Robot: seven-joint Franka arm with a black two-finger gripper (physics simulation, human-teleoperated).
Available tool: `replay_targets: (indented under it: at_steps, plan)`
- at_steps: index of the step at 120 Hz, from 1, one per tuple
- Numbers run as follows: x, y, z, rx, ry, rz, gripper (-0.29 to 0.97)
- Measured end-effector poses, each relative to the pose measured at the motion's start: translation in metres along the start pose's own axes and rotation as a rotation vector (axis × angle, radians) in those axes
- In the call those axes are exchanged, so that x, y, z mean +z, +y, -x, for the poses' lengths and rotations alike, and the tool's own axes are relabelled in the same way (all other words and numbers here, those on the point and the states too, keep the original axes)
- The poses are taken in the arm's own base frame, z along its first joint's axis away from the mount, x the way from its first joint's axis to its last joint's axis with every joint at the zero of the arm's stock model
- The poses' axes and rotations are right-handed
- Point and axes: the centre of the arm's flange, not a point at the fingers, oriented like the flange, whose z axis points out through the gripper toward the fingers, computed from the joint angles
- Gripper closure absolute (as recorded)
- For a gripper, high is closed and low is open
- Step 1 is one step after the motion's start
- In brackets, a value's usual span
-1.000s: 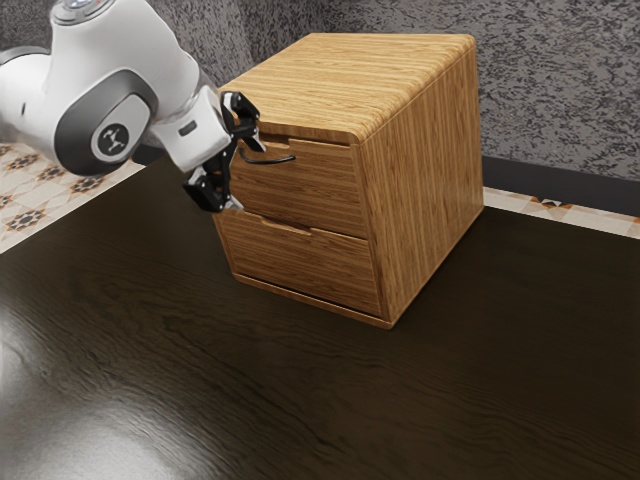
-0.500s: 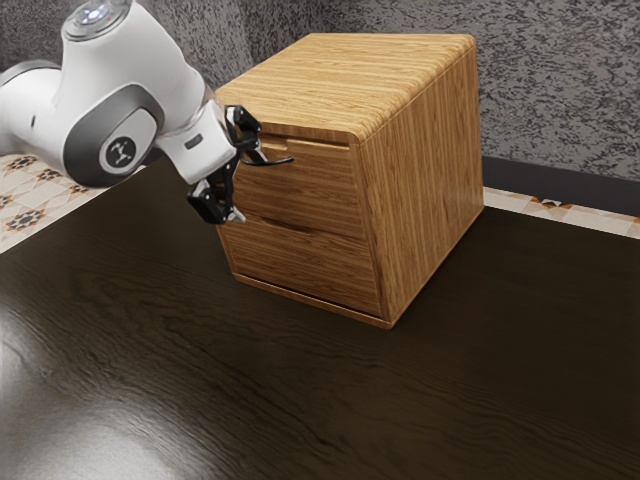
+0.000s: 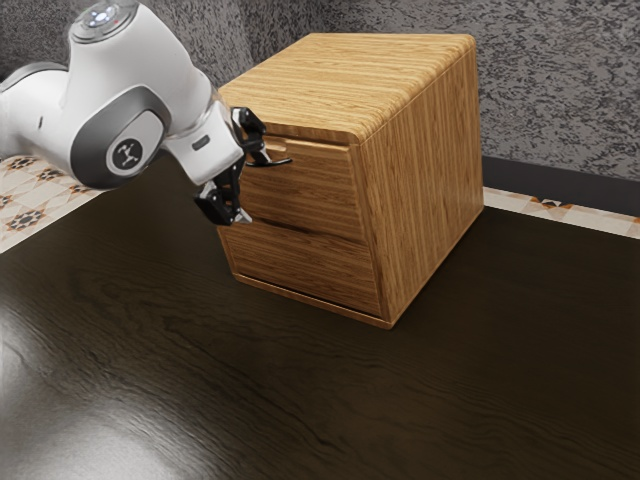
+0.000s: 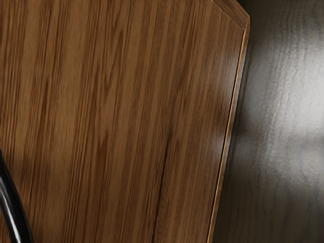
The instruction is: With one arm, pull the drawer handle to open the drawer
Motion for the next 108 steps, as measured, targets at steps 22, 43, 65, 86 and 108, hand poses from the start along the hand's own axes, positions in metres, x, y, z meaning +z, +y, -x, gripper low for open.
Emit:
replay_targets:
  at_steps: [22, 43, 65, 86, 108]
  plan:
    - [0.009, -0.002, 0.002, -0.008, 0.0, 0.006, 0.0]
    - [0.011, 0.0, 0.001, -0.014, -0.002, 0.01, 0.0]
    - [0.013, 0.001, 0.0, -0.019, -0.008, 0.011, -0.01]
    - [0.017, 0.006, 0.001, -0.024, -0.015, 0.024, 0.0]
    - [0.014, 0.013, 0.007, -0.034, -0.022, 0.028, 0.08]
